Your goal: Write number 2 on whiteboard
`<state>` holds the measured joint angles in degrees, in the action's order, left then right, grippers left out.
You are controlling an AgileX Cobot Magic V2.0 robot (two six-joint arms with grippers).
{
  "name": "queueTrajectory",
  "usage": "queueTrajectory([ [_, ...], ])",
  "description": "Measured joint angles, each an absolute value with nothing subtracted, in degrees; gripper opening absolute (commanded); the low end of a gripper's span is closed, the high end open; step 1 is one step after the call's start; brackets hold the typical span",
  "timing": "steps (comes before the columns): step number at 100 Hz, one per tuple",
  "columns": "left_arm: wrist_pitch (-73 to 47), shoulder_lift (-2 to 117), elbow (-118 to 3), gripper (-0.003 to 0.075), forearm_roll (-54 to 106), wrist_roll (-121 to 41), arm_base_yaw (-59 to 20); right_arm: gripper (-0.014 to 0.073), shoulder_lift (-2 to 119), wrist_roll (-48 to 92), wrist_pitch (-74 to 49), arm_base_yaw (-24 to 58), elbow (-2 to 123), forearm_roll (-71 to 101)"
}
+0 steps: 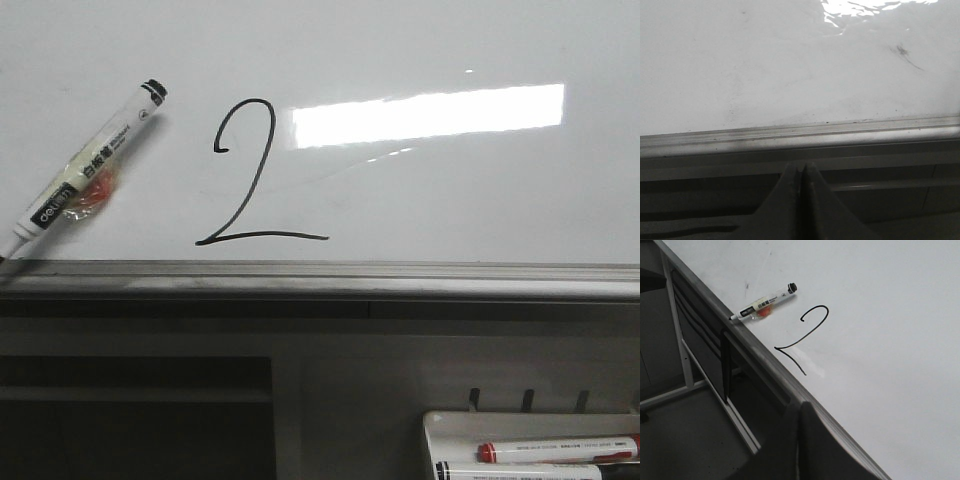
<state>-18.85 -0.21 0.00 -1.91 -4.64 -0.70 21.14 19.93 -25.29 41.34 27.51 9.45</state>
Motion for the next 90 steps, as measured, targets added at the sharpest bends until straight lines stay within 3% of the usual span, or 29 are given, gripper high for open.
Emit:
queueTrajectory([
  [18,-18.85,-0.21,0.00,-0.0020,-1.91,-4.64,-0.70,-0.0071,21.14,18.19,-16.85,36.64,27.28,6.27],
  [56,-18.94,-0.21,0.00,-0.0020,-1.91,-4.64,-0.70,-0.0071,15.56,8.29,-8.16,7.03,18.30,1.58],
  [78,-18.94,-0.21,0.00,-0.0020,-1.91,-4.64,-0.70,-0.0071,1.46,3.48,-3.85,1.44,2.65,1.58],
  [90,-18.94,-0.21,0.00,-0.0020,-1.91,-4.64,-0.70,-0.0071,-0.39,2.17,-7.10,0.56,-0.86,1.58],
])
